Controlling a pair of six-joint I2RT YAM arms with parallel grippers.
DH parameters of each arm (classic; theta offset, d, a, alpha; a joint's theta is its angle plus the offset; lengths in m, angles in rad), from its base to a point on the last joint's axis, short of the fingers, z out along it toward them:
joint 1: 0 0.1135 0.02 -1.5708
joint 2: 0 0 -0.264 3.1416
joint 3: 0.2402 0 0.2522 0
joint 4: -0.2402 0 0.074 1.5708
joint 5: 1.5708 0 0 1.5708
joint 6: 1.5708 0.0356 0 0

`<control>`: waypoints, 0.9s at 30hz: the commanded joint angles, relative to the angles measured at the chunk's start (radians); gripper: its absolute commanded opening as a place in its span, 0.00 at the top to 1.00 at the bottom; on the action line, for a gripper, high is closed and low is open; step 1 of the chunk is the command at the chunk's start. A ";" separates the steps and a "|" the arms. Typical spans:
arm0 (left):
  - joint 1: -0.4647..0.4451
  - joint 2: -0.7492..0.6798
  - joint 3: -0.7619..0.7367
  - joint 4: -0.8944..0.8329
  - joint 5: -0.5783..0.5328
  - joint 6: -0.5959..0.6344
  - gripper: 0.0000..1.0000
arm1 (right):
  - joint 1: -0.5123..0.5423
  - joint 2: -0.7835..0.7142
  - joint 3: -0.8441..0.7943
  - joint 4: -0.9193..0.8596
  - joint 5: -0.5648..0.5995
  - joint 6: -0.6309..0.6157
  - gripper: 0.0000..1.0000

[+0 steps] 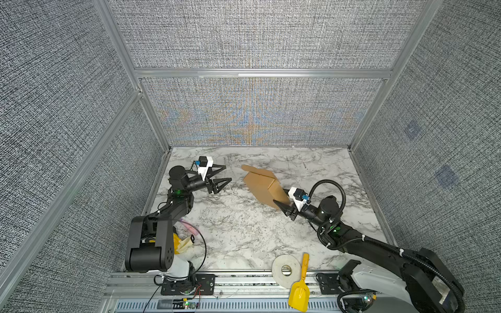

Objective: Fold the paper box

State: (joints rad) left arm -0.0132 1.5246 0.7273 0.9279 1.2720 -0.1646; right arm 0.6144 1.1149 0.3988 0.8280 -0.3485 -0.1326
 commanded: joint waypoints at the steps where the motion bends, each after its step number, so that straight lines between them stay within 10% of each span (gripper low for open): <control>1: -0.018 0.013 0.004 0.145 0.125 0.022 0.19 | -0.035 0.000 -0.003 0.112 -0.117 0.116 0.46; 18: -0.116 -0.045 -0.138 0.394 0.010 -0.314 0.12 | -0.175 0.111 -0.122 0.704 -0.326 0.545 0.46; 27: -0.185 -0.011 -0.100 0.476 0.025 -0.394 0.01 | -0.177 0.150 -0.063 0.721 -0.420 0.613 0.46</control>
State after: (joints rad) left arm -0.1921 1.5040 0.6182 1.3388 1.2980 -0.5205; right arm 0.4385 1.2640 0.3252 1.4742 -0.7353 0.4343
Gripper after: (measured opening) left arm 0.991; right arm 0.542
